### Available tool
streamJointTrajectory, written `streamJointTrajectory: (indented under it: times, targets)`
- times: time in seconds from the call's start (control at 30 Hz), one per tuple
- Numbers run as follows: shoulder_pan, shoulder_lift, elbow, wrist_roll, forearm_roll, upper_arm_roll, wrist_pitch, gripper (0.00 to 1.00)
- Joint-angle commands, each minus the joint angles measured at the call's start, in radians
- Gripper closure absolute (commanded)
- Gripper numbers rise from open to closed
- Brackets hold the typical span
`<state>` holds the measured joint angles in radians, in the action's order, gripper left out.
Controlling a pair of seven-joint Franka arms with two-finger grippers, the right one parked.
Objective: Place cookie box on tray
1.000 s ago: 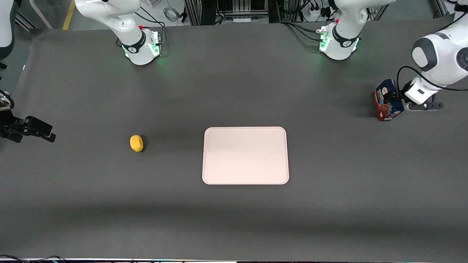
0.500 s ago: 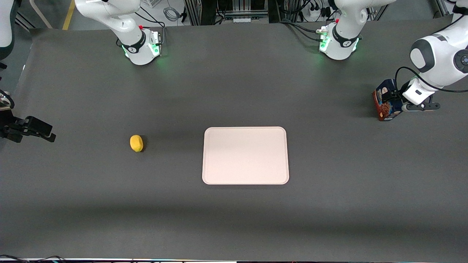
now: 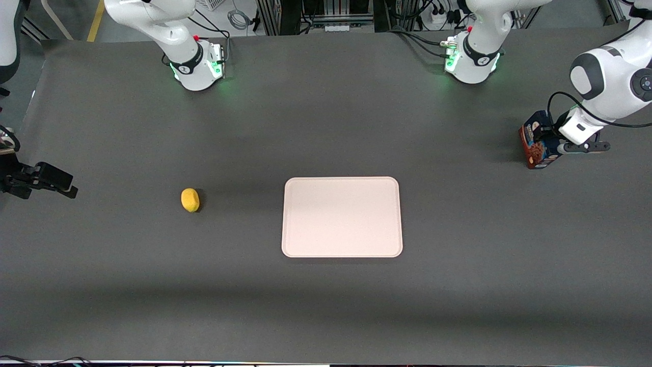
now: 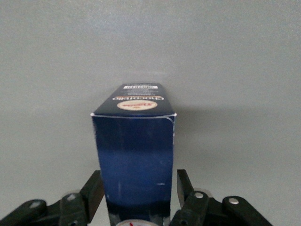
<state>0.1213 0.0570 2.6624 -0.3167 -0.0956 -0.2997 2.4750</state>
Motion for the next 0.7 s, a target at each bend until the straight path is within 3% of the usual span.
streamJointTrajectory:
  times: [0.0,0.27,0.67]
  targets:
    - [0.008,0.035,0.019,-0.005,0.004,0.001,-0.016,0.94]
    - [0.006,0.037,-0.03,-0.005,0.004,0.002,-0.077,0.97]
    - [-0.005,0.079,-0.455,-0.004,0.005,0.065,-0.557,0.96]
